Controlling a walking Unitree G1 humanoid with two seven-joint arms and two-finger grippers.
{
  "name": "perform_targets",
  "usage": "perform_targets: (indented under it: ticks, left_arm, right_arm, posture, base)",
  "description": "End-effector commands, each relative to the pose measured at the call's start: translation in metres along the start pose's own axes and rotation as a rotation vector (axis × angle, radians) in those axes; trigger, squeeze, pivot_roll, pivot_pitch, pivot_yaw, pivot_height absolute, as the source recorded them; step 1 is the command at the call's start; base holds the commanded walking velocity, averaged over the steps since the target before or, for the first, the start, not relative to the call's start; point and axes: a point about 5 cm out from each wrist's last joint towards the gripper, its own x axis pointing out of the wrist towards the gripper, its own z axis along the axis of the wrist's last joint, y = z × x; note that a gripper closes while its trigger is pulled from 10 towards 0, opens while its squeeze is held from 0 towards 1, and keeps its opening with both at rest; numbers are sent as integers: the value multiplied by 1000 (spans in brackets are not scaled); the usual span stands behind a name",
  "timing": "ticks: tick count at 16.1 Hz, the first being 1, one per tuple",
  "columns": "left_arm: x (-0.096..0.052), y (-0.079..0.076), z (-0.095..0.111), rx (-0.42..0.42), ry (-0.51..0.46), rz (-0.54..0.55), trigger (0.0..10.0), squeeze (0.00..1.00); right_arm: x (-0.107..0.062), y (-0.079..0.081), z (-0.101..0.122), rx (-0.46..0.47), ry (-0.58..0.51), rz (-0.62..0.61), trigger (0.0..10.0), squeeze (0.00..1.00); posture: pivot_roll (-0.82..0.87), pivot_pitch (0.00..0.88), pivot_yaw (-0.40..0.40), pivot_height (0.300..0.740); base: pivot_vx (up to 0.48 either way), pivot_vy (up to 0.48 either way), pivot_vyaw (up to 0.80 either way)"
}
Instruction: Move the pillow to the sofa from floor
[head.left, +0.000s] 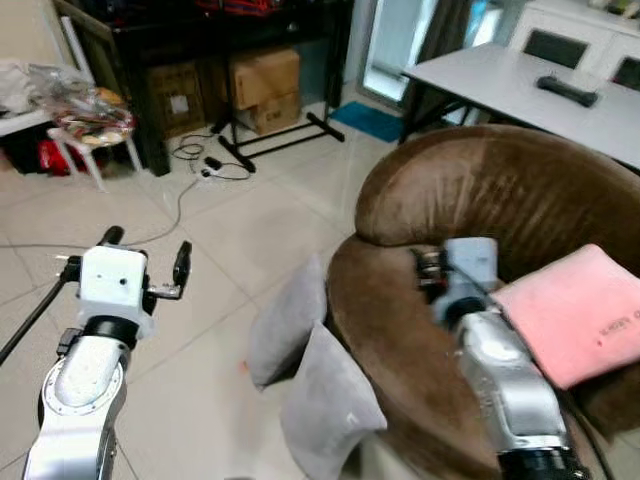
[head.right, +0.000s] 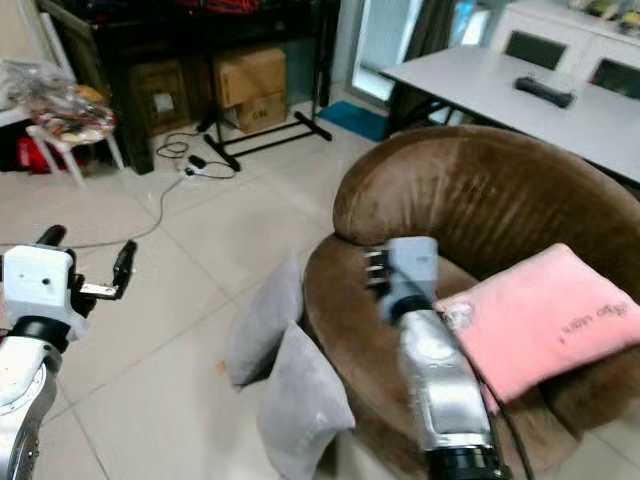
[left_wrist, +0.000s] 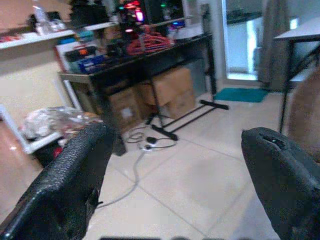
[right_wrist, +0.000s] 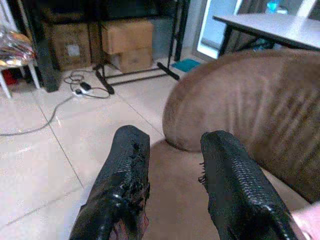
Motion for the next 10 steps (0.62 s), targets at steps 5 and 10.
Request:
perform_targets:
  ticks: [5,10]
  left_arm:
    - [0,2,3,9,-9,23,10000,0]
    - [0,2,5,11,-29,44,10000,0]
  right_arm:
    - [2,10,3,25,-12,39,10000,0]
    - [2,7,1,29,-10,25,10000,0]
  posture:
    - [157,0,-64,710]
    - [157,0,-68,655]
  base:
    - [61,0,0]
    - [0,0,0]
